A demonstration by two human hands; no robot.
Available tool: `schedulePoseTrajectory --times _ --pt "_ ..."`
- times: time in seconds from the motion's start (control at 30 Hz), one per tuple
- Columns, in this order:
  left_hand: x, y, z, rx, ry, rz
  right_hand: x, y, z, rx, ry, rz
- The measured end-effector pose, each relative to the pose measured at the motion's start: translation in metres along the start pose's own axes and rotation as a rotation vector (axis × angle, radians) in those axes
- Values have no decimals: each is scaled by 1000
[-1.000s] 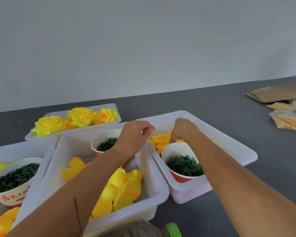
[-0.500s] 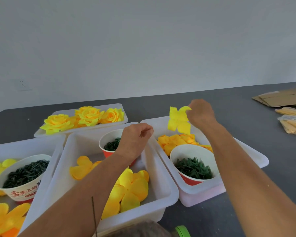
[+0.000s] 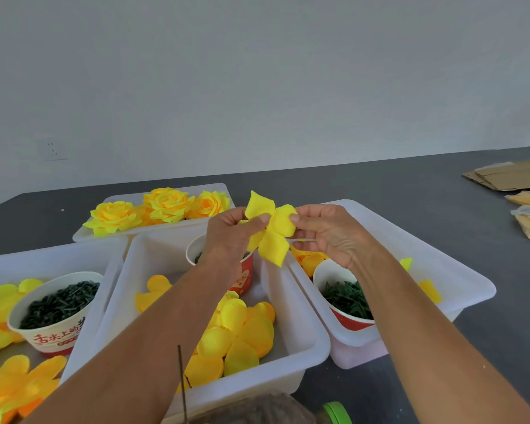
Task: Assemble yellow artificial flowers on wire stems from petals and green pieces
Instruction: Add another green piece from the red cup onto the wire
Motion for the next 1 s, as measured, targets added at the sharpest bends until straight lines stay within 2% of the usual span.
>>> schedulePoseTrajectory --times 0.13,0.23,0.3,0.43,0.53,0.7,0.87,1.0 --pt "7 4 -21 317 -449 3 -14 2 8 -155 192 -241" --pt "14 6 -24 383 -595 -7 -13 4 12 -252 247 -297" --pt "10 2 -18 319 -525 -25 -11 4 11 -257 191 -269" --pt "-2 -2 -5 113 -227 -62 -4 0 2 -162 113 -143" --pt "-3 -4 6 -8 -171 -55 -7 0 5 -171 116 -186" --pt "5 -3 1 40 -173 7 -17 3 10 -243 82 -287" --pt "9 2 -3 54 -59 84 -14 3 14 -322 109 -272" --pt "13 4 -9 116 -127 128 -6 2 12 -319 194 -198"
Point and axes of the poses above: each hand's wrist, its own y-axis away from the middle knuckle, its own x-axis out of the palm, z = x × y, the point moved 8 cm from there along -y, towards the middle knuckle, and after that the axes turned 7 degrees about -y, right-handed, at the moved point
